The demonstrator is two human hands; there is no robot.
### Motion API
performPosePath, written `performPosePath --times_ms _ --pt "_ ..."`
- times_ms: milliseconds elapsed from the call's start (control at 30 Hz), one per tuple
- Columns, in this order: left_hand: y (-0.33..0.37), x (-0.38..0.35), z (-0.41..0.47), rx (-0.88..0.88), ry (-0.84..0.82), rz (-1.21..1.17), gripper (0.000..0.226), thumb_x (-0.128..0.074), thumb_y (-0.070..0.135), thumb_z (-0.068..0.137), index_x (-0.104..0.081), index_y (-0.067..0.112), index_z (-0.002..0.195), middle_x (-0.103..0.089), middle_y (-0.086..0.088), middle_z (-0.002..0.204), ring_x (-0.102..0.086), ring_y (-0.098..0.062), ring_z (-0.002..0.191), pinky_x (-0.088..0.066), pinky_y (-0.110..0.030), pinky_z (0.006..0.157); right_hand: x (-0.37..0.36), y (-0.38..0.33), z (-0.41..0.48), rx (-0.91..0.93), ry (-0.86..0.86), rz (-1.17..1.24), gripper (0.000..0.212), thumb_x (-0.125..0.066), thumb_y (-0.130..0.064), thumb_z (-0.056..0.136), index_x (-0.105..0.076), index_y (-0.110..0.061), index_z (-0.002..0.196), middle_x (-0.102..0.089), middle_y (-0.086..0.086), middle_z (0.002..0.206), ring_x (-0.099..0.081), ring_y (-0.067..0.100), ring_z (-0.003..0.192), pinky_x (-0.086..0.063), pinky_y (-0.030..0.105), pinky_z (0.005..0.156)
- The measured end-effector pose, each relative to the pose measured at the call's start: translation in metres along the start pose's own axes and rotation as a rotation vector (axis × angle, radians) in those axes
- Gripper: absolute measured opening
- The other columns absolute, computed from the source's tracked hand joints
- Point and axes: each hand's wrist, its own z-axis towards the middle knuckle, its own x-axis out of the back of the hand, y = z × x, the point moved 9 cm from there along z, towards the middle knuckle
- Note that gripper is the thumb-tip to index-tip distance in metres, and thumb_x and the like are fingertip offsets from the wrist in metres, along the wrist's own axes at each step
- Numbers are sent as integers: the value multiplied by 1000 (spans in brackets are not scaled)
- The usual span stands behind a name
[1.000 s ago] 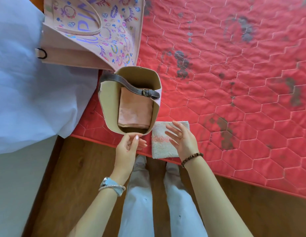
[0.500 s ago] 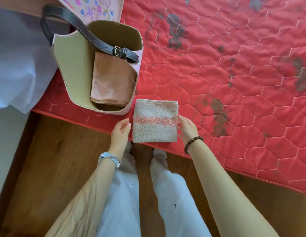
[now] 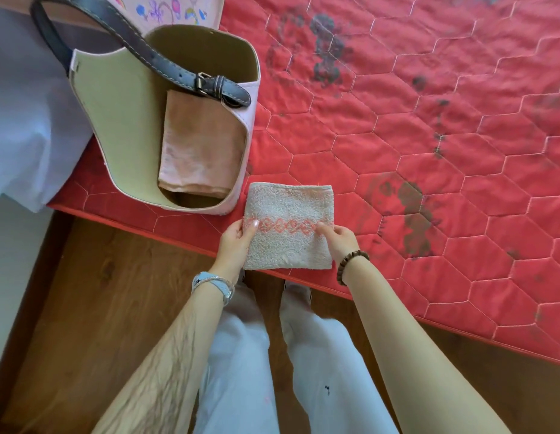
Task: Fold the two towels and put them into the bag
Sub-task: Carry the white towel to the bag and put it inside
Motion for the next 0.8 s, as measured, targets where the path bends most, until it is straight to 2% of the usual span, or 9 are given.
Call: performPosePath --times_ms 67,100,167,233,300,367,500,633,800 --pt "2 -1 0 1 -6 -8 32 -56 20 100 -60 4 128 -70 -7 116 -68 -19 108 -56 -25 85 -1 -1 0 -23 -16 -31 48 -57 -30 95 -55 5 127 -60 16 125 -56 31 115 -42 40 97" --pt "3 -1 -1 -3 -8 -16 31 -56 19 100 -59 4 128 -70 -9 117 -67 -20 109 -56 -27 87 -1 -1 1 -27 -29 -43 48 -56 -31 95 -55 6 125 -65 11 108 -61 27 98 -45 38 88" --pt "7 1 -4 -17 0 -22 32 -57 17 100 -58 3 129 -69 -10 120 -67 -21 111 -55 -31 91 -2 -4 -2 -40 -62 -55 46 -56 -33 95 -60 6 118 -57 1 76 -53 16 68 -42 28 66" --pt "11 3 -10 -27 9 -27 34 -58 17 99 -57 3 131 -69 -11 121 -66 -21 112 -54 -34 94 1 -11 -8 -16 -63 -44 42 -57 -35 94 -62 3 113 -59 1 85 -56 18 79 -44 29 74" --pt "17 2 -19 -35 10 -46 32 -58 16 99 -58 4 129 -69 -10 120 -66 -21 112 -54 -33 94 7 -22 -20 48 -50 -27 40 -57 -36 94 -63 0 111 -67 8 101 -63 28 99 -48 39 90" --pt "25 0 -33 -38 3 -51 32 -58 17 99 -58 5 129 -69 -9 120 -67 -19 110 -56 -28 89 15 -28 -31 95 -38 -28 39 -58 -37 93 -63 -1 108 -68 16 111 -63 33 106 -49 46 96" --pt "49 -13 -70 -55 -21 -35 29 -58 17 99 -58 5 126 -70 -4 113 -69 -3 96 -55 -16 75 36 -42 -60 119 -8 -3 23 -57 -31 94 -63 -9 101 -67 8 102 -62 24 95 -47 34 82" --pt "86 -26 -109 -103 -10 -51 24 -59 20 99 -60 11 121 -71 -3 113 -68 -16 108 -56 -27 88 64 -66 -94 175 63 9 26 -57 -28 95 -61 -2 97 -65 12 95 -57 21 88 -45 36 78" --pt "140 -17 -149 -221 58 -138 20 -61 24 97 -62 29 116 -72 5 114 -68 -9 109 -54 -27 91 76 -110 -135 311 57 51 34 -55 -26 96 -60 7 104 -61 13 89 -54 16 81 -42 26 66"
